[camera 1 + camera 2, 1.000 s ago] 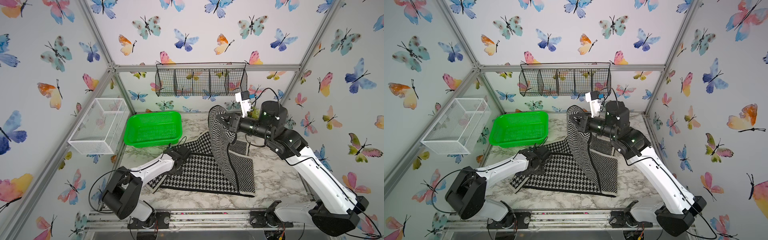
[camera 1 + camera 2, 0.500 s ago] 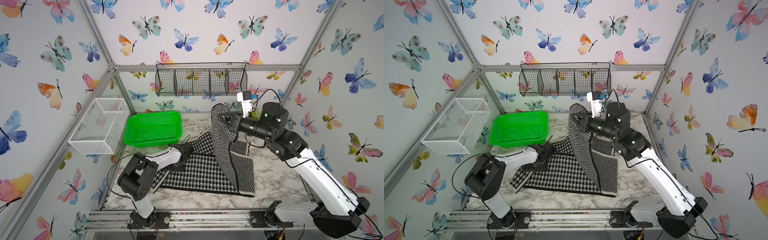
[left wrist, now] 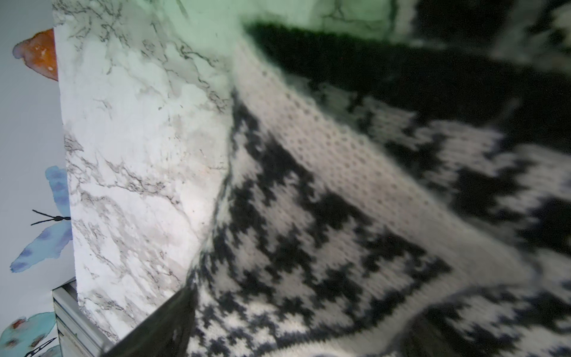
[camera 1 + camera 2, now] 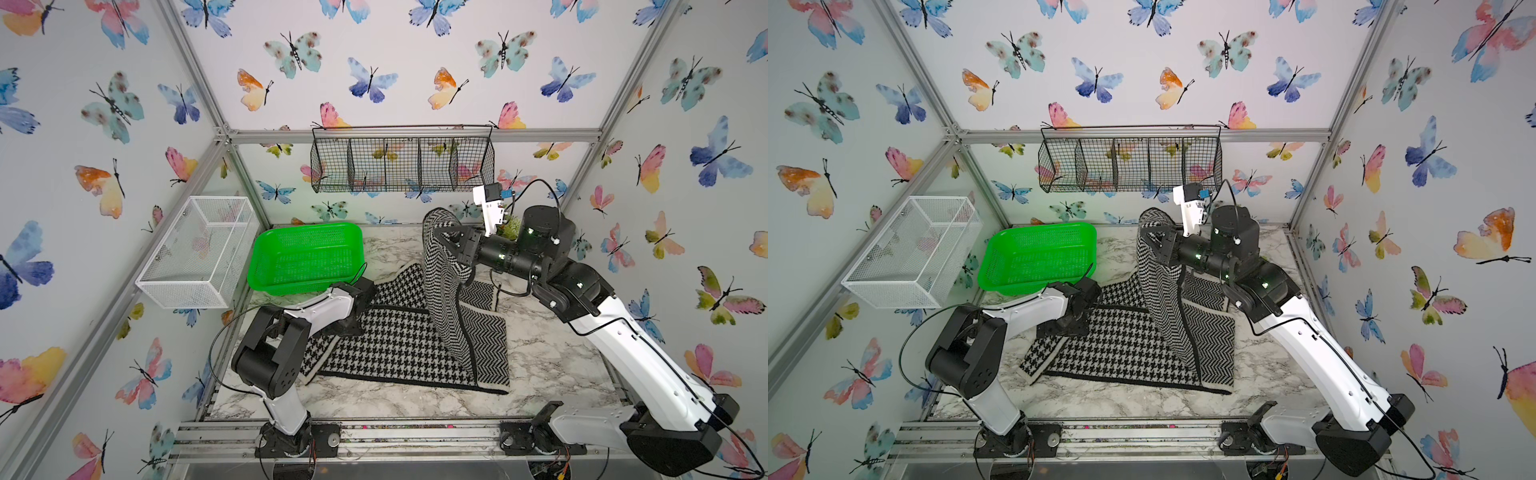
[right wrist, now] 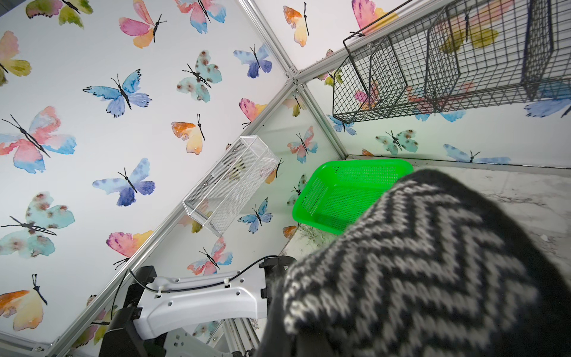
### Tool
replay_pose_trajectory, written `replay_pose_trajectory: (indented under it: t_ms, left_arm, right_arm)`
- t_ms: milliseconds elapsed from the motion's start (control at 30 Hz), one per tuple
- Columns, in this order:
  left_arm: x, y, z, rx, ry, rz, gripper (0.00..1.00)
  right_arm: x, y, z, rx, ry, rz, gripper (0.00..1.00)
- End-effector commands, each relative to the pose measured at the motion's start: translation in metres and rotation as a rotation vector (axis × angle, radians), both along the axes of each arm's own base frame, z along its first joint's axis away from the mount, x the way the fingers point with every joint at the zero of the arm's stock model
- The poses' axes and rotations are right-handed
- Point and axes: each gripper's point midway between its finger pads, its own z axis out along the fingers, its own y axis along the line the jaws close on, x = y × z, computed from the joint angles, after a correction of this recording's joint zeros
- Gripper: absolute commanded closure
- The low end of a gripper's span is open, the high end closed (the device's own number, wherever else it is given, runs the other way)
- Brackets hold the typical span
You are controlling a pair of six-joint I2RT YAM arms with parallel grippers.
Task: Roll up the scarf and place it into the basket
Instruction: Flatten out the scarf at the center of the board.
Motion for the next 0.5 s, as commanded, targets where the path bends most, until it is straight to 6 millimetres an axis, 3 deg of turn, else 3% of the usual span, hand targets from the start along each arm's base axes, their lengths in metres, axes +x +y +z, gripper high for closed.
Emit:
replay_pose_trajectory:
  t_ms: [0,300,467]
  left_arm:
    - [0.001,0.017,0.006,0.062,0.003,0.011,0.00]
    - [0.015,0.056,0.027,0.041,-0.032,0.100,0.02]
    - [0.024,0.068,0.056,-0.021,-0.108,0.130,0.02]
  right_arm:
    - [-0.005,-0.004,0.018,0.031,-0.061,-0.009,0.99]
    - [-0.003,0.000,0.013,0.027,-0.047,0.006,0.98]
    - [0.000,0.009,0.005,0.019,-0.024,0.021,0.99]
